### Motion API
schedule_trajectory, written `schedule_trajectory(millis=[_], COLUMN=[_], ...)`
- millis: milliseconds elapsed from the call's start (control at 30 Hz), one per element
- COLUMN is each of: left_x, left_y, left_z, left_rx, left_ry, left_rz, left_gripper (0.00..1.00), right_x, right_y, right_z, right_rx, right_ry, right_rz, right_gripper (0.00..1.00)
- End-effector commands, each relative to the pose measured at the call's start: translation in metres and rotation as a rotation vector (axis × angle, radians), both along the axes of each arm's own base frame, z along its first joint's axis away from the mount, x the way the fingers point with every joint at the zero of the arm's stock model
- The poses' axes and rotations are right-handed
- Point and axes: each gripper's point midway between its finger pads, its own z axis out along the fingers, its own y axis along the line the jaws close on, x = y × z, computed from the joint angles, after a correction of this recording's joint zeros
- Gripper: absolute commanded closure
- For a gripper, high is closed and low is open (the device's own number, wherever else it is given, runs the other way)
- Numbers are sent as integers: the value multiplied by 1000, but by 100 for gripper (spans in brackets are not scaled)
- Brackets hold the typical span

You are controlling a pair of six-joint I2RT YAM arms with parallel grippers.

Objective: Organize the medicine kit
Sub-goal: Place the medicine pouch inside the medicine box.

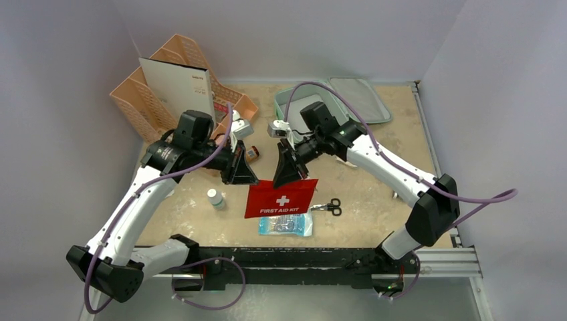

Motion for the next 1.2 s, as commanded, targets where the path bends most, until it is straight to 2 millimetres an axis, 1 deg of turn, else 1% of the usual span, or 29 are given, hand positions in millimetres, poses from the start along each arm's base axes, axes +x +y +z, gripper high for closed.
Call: schedule_trajectory(millis=[0, 33, 67, 167, 200, 267, 333, 400, 467, 600, 700, 767, 867, 1000, 1167], left_x=[31, 38, 47, 63, 65, 68, 70, 74, 75, 78, 81, 85, 86, 83, 83], left_y=[12, 14, 19, 29, 30, 31, 33, 39, 44, 49, 53, 57, 61, 61, 63], left_z=[14, 18, 22, 38, 43, 51, 52, 46, 40, 28, 17, 10, -2, -17, -25], left_rx=[70, 80, 98, 102, 90, 63, 56, 75, 90, 104, 112, 120, 130, 107, 141], left_ry=[-171, -201, -237, -271, -283, -312, -347, -370, -401, -421, -445, -456, -464, -467, -461], left_rz=[143, 187, 235, 386, 404, 433, 454, 489, 497, 523, 549, 579, 604, 608, 596], left_gripper=[100, 95, 88, 61, 48, 37, 31, 27, 25, 16, 14, 14, 14, 13, 12], right_x=[17, 23, 30, 62, 74, 95, 118, 142, 168, 217, 251, 274, 309, 350, 390], right_y=[4, 5, 5, 1, 0, -4, -9, -18, -30, -52, -62, -67, -74, -83, -87], right_z=[8, 7, 6, 3, 4, 6, 11, 15, 19, 28, 33, 33, 27, 21, 3], right_rx=[-24, -32, -48, -101, -116, -137, -145, -173, -213, -236, -238, -255, -278, -249, -217], right_ry=[-38, -49, -62, -84, -90, -91, -100, -124, -146, -148, -156, -184, -231, -258, -260], right_rz=[-138, -174, -216, -372, -430, -549, -667, -771, -874, -1012, -1075, -1120, -1192, -1265, -1315], right_gripper=[100, 100, 100, 100, 100, 100, 100, 100, 100, 100, 100, 100, 100, 100, 100])
